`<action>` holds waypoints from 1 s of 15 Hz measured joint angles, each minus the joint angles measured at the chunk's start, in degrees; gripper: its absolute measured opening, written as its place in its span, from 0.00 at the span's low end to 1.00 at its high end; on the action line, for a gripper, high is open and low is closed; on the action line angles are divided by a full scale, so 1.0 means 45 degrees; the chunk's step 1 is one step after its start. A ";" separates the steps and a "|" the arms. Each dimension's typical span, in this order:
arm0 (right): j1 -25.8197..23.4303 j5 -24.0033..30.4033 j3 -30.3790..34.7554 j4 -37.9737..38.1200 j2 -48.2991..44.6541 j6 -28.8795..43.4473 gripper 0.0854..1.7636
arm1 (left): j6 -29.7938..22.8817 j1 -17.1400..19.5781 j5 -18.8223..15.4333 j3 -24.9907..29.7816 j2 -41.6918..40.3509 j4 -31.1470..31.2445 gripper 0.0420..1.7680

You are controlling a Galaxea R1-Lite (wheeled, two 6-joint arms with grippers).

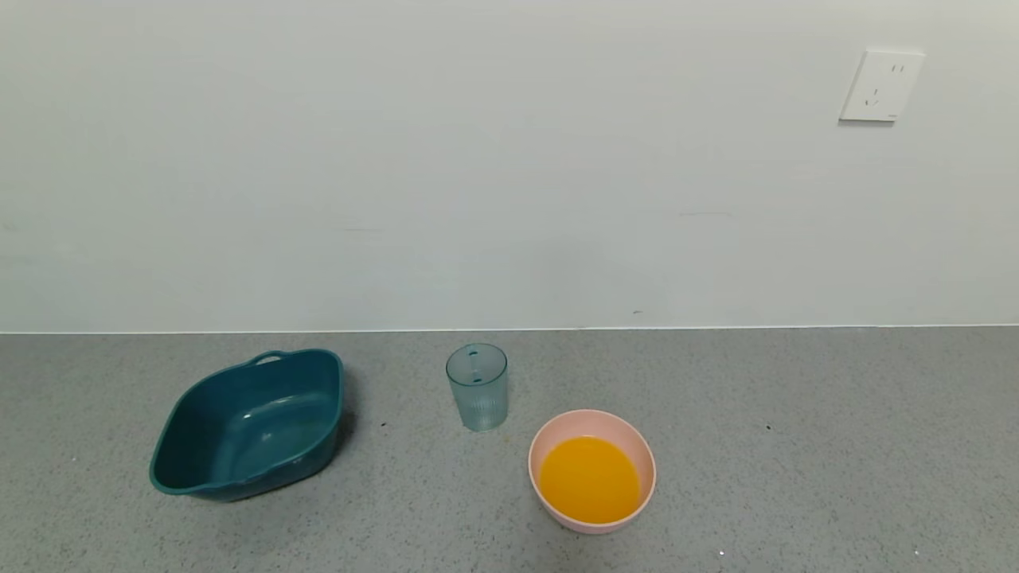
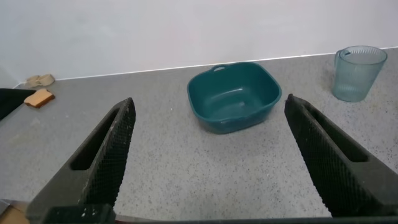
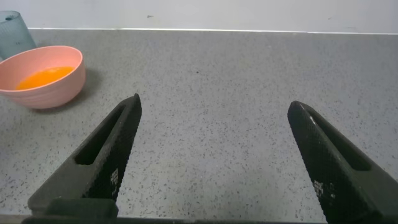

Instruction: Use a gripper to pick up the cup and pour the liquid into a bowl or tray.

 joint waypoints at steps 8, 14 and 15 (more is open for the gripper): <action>0.0000 0.0000 0.0000 -0.0003 0.0000 0.0000 0.97 | -0.1078 0.0116 -0.1219 0.2151 -0.1880 -0.0504 0.97; 0.0000 0.0000 0.0000 -0.0008 0.0000 0.0022 0.97 | -0.1471 0.0125 -0.2070 0.4256 -0.2154 -0.3037 0.97; 0.0000 0.0000 0.0000 -0.0003 0.0000 0.0016 0.97 | -0.1463 0.0125 -0.2265 0.4765 -0.2159 -0.3614 0.97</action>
